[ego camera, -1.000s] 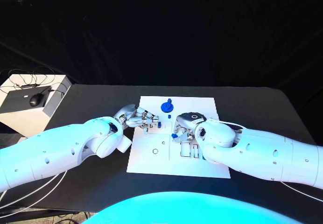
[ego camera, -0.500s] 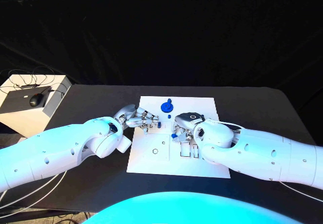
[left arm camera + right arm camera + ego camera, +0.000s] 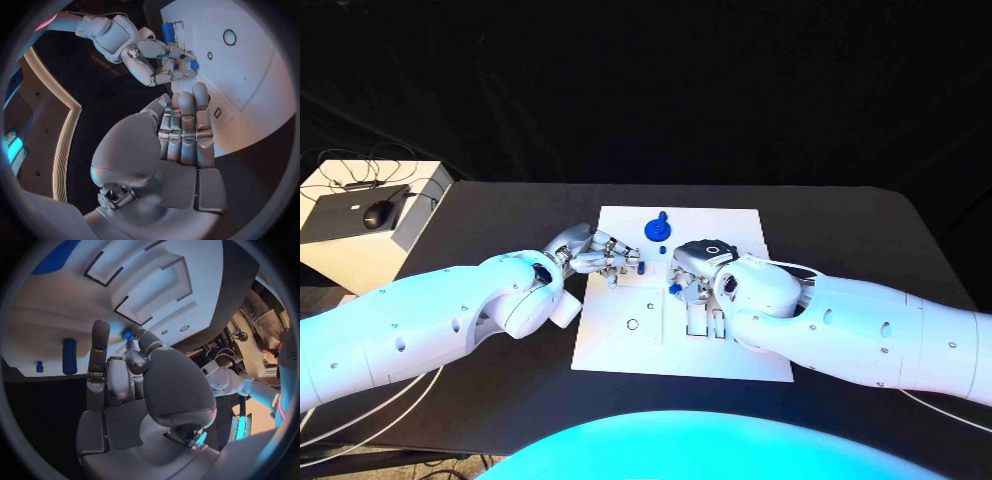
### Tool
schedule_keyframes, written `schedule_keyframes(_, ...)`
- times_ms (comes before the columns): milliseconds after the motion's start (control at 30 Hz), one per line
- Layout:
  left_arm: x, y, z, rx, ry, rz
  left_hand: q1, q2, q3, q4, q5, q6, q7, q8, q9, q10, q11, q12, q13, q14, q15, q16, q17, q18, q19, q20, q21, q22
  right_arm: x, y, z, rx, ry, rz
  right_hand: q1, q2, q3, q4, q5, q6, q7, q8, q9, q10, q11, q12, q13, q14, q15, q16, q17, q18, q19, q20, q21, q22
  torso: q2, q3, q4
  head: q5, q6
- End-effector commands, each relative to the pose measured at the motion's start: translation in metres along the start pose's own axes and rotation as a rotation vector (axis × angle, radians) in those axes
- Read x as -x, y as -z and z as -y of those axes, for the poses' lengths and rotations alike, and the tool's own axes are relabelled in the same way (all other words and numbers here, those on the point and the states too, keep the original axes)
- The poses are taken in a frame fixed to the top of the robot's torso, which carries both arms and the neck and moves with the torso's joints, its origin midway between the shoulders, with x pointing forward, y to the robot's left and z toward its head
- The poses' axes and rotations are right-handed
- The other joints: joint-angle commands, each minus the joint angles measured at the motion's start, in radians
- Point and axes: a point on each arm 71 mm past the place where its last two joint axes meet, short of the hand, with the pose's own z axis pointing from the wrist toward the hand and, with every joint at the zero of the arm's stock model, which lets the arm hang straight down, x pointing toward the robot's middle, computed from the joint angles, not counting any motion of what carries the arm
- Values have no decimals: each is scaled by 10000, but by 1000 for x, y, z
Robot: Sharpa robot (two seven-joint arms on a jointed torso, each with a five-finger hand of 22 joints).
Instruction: Assemble the parts on the task board
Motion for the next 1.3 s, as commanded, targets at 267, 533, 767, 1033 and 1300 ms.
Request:
schedule_keyframes(267, -3, 0, 1, -55, 52, -218, 71, -17, -4, -90, -37, -73, 11, 27, -10, -78, 14, 56, -12, -44, 44, -71, -16, 125, -15, 36, -44, 17, 1, 2, 4, 111, -289, 476, -277, -99, 117, -40, 682, -33, 45, 24, 6, -34, -37, -46, -1, 10, -72, -37, 30, 27, 171, -25, 65, 77, 2, -3, 7, 10, 1)
schedule_keyframes(533, -3, 0, 0, 76, 49, -254, -100, -78, -91, 14, -39, -157, 46, 3, -18, -123, 48, 35, -22, -60, 73, -80, -24, 119, -35, 53, -66, 13, 5, 7, 5, 346, -655, 924, -317, -135, 150, -29, 754, -23, 40, 25, 8, -21, -40, -27, 13, 16, -73, -23, 54, 56, 171, -14, 65, 124, -1, 2, 3, 27, 1)
schedule_keyframes(767, -3, 0, -3, 651, 217, -84, -790, -396, -934, 656, -29, -439, 135, -8, -23, -128, 151, -68, -44, -41, 163, -114, -69, 149, 23, 138, -205, -161, 12, 14, 6, 455, -899, 1258, -313, -142, 155, -28, 748, -17, 37, 25, 9, -14, -42, -20, 17, 17, -75, -14, 66, 64, 176, -12, 67, 133, -10, 4, -9, 33, 1)
schedule_keyframes(1033, -6, -1, -10, 1729, 557, -200, -813, -223, -3655, 1469, -48, -505, 122, 26, -7, -20, 147, 272, 214, 38, 151, -70, -107, 188, 240, 167, -364, -483, 19, 20, 4, 576, -1130, 1449, -309, -155, 160, -26, 745, -18, 38, 22, 8, -9, -42, -17, 20, 15, -76, -11, 73, 74, 178, -9, 66, 143, -8, 9, -8, 38, 1)
schedule_keyframes(1300, -13, -3, -14, 2415, 620, -558, -1750, -755, -3503, 2404, 132, -366, -50, 701, 216, -275, -77, 2327, 1799, 281, -71, 762, 412, 147, 449, -76, 323, 159, 32, 24, 1, 720, -1317, 1610, -301, -173, 171, -16, 737, -25, 41, 19, 6, -12, -40, -34, 13, 12, -73, -18, 76, 87, 176, 0, 59, 157, -10, 4, -9, -10, 1)
